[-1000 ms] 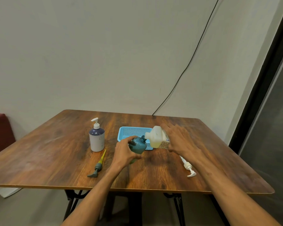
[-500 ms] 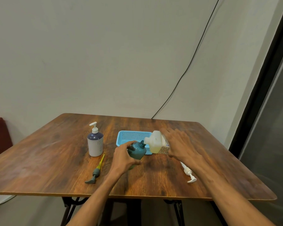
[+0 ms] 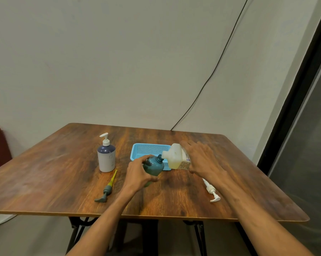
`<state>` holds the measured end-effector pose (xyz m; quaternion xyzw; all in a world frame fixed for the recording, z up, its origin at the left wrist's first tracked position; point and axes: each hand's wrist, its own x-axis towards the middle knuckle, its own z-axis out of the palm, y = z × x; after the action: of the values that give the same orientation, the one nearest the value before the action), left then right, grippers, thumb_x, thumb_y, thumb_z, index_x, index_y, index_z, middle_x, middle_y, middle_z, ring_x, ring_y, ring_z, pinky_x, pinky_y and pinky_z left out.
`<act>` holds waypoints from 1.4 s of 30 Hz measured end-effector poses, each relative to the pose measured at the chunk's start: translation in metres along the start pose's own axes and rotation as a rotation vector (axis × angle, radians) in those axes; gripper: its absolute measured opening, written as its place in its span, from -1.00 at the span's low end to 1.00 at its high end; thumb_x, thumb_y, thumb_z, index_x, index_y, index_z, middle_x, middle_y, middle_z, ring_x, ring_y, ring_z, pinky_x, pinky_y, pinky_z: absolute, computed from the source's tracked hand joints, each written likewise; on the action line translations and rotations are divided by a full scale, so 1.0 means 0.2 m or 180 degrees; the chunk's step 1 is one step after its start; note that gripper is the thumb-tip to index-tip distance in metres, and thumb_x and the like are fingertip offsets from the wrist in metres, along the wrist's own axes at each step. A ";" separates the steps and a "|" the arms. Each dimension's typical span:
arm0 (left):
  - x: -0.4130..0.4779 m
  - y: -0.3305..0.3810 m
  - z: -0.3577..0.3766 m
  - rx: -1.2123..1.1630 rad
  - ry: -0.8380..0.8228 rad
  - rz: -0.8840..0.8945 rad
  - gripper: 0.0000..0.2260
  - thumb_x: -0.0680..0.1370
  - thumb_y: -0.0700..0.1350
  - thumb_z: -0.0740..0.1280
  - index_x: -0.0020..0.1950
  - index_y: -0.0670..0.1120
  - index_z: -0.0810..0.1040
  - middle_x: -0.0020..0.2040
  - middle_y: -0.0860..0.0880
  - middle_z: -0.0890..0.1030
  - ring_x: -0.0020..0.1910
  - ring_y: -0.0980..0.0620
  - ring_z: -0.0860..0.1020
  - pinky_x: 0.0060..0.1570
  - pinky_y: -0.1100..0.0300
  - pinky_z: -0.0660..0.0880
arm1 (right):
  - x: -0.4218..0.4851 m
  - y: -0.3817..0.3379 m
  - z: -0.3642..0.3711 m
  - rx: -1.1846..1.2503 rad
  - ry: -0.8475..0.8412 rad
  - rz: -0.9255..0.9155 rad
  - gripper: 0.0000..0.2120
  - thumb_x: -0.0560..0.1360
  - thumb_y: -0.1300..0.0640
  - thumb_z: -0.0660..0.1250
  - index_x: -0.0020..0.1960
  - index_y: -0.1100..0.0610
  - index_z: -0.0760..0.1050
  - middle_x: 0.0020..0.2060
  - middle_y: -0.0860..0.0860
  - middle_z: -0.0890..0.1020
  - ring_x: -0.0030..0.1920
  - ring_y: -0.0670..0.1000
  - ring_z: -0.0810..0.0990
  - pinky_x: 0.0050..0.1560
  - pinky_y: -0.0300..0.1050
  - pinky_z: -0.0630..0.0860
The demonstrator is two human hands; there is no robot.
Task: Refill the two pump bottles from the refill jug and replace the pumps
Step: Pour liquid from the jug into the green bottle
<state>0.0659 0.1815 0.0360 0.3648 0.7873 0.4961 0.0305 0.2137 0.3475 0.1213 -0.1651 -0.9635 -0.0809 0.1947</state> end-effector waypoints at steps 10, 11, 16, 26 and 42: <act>0.00 0.02 -0.02 0.0053 -0.0007 0.0003 -0.25 0.22 -0.14 0.67 0.38 -0.04 0.49 0.17 0.01 0.57 0.12 0.08 0.52 -0.02 0.36 0.41 | 0.00 -0.01 -0.03 -0.0093 -0.0005 0.0007 -0.34 0.32 0.02 0.55 0.34 0.02 0.37 0.10 0.05 0.57 0.09 0.13 0.53 0.05 0.08 0.51; 0.00 0.02 -0.02 0.0061 -0.0005 0.0008 -0.24 0.22 -0.14 0.67 0.38 -0.04 0.48 0.17 0.00 0.58 0.12 0.07 0.52 0.00 0.34 0.42 | 0.00 -0.01 -0.03 -0.0094 0.0000 0.0014 -0.33 0.32 0.02 0.56 0.35 0.02 0.36 0.10 0.05 0.57 0.09 0.12 0.54 0.06 0.08 0.51; 0.01 0.03 -0.02 0.0079 -0.0001 0.0020 -0.24 0.23 -0.14 0.67 0.39 -0.06 0.48 0.20 -0.04 0.58 0.11 0.08 0.50 0.10 0.21 0.47 | 0.00 -0.01 -0.03 -0.0082 0.0008 0.0010 -0.32 0.32 0.03 0.56 0.36 0.01 0.36 0.12 0.04 0.57 0.09 0.12 0.54 0.06 0.06 0.50; 0.01 0.01 -0.01 0.0083 0.0007 0.0001 -0.24 0.23 -0.14 0.66 0.39 -0.05 0.48 0.21 -0.03 0.57 0.13 0.08 0.49 0.09 0.23 0.45 | 0.02 -0.01 -0.01 -0.0070 0.0012 0.0015 -0.30 0.28 0.01 0.60 0.33 -0.01 0.36 0.09 0.03 0.59 0.09 0.10 0.56 0.10 0.06 0.52; 0.01 0.03 -0.02 0.0154 0.0019 0.0058 -0.24 0.22 -0.14 0.66 0.39 -0.06 0.48 0.22 -0.07 0.58 0.10 0.09 0.49 0.06 0.26 0.44 | 0.01 -0.02 -0.02 -0.0129 -0.0038 0.0040 -0.36 0.32 0.02 0.56 0.31 0.01 0.37 0.10 0.04 0.58 0.10 0.12 0.55 0.11 0.10 0.52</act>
<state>0.0663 0.1807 0.0442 0.3711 0.7959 0.4782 0.0148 0.2119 0.3439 0.1261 -0.1756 -0.9617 -0.0982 0.1860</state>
